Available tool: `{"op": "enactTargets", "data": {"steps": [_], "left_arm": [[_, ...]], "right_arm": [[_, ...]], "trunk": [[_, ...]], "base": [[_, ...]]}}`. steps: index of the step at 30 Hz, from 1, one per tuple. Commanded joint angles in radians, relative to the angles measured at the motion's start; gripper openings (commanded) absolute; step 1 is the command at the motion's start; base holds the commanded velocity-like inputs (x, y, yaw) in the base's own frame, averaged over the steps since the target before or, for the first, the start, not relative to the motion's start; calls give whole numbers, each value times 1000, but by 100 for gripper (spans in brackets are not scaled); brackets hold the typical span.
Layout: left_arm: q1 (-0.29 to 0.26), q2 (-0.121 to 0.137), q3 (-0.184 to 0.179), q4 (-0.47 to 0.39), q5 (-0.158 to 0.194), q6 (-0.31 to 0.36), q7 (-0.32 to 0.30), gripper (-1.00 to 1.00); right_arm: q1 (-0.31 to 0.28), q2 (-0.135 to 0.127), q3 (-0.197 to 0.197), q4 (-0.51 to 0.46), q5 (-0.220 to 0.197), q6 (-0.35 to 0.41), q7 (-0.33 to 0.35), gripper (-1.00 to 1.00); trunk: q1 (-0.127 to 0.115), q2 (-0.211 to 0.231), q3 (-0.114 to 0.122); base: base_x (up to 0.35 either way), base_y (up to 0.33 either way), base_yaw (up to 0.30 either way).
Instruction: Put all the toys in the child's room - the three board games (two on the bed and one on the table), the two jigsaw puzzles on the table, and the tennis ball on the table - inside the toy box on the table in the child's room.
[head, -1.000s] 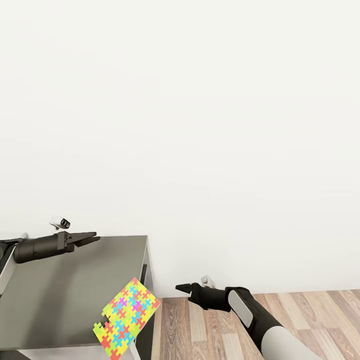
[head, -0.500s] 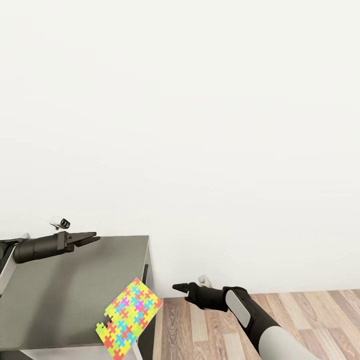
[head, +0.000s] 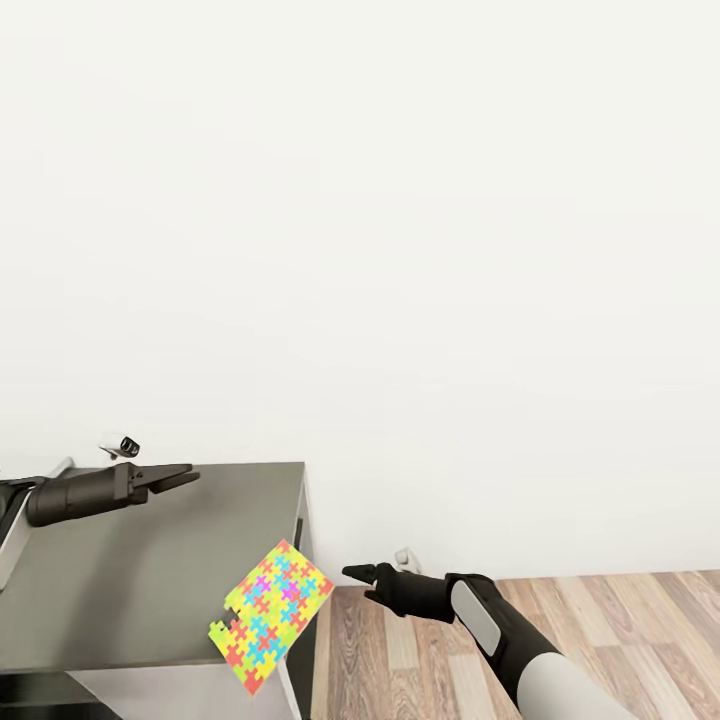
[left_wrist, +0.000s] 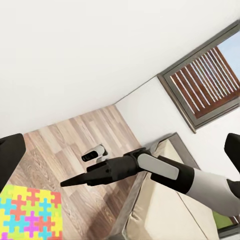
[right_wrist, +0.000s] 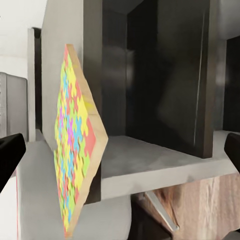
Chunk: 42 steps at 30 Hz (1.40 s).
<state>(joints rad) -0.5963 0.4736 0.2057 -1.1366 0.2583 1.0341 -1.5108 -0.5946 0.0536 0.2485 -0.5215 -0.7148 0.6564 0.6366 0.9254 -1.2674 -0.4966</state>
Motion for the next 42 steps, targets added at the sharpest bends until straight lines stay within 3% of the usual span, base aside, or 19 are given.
{"op": "enactTargets", "data": {"steps": [1, 42], "left_arm": [[0, 0, 0, 0, 0, 11, -3, 100], [0, 0, 0, 0, 2, 11, -3, 100]], "right_arm": [[-1, 0, 1, 0, -5, 4, 0, 100], [-1, 0, 2, 0, -3, 0, 0, 100]], "trunk": [[0, -1, -1], [0, -1, -1]], "base": [[-21, 12, 0], [-1, 64, 0]]}}
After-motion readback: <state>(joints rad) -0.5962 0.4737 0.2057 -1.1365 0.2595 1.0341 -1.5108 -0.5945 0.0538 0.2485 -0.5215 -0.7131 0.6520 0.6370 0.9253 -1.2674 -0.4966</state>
